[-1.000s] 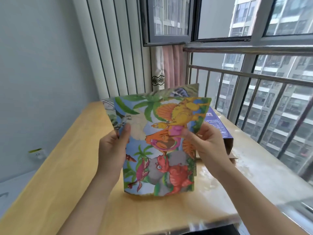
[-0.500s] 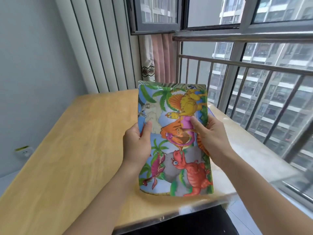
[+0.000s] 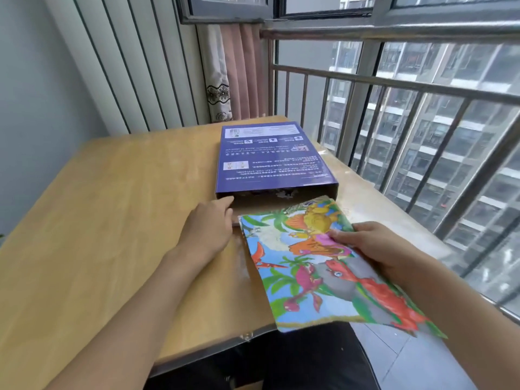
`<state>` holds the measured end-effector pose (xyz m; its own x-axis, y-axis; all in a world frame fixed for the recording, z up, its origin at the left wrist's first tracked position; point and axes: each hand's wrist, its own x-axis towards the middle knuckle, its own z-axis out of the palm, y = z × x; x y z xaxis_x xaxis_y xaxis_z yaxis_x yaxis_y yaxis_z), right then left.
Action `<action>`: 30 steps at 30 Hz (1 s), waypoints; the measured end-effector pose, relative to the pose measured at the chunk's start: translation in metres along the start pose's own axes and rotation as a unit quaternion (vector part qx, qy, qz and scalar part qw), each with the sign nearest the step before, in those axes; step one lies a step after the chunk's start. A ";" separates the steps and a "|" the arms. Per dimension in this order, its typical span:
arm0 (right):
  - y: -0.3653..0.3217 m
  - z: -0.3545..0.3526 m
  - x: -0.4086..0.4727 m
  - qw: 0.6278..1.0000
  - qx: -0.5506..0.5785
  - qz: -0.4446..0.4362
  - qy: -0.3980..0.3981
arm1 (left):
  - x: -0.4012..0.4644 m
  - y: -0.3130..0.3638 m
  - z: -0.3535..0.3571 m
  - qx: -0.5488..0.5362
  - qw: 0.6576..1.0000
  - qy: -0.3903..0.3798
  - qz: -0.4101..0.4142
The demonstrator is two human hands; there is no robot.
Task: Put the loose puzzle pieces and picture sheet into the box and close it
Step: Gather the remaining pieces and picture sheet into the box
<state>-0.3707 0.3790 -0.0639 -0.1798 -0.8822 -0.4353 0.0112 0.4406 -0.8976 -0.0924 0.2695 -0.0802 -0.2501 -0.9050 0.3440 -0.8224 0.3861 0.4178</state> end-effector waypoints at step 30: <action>-0.016 0.042 0.044 0.999 0.043 0.002 -0.021 | 0.001 -0.021 -0.001 -0.107 0.990 0.036 -0.080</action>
<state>-0.3375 0.3268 -0.0718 -0.1382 -0.8872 -0.4402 0.0970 0.4302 -0.8975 -0.0755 0.2607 -0.0879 -0.0820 -0.9452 0.3160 -0.7199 0.2754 0.6371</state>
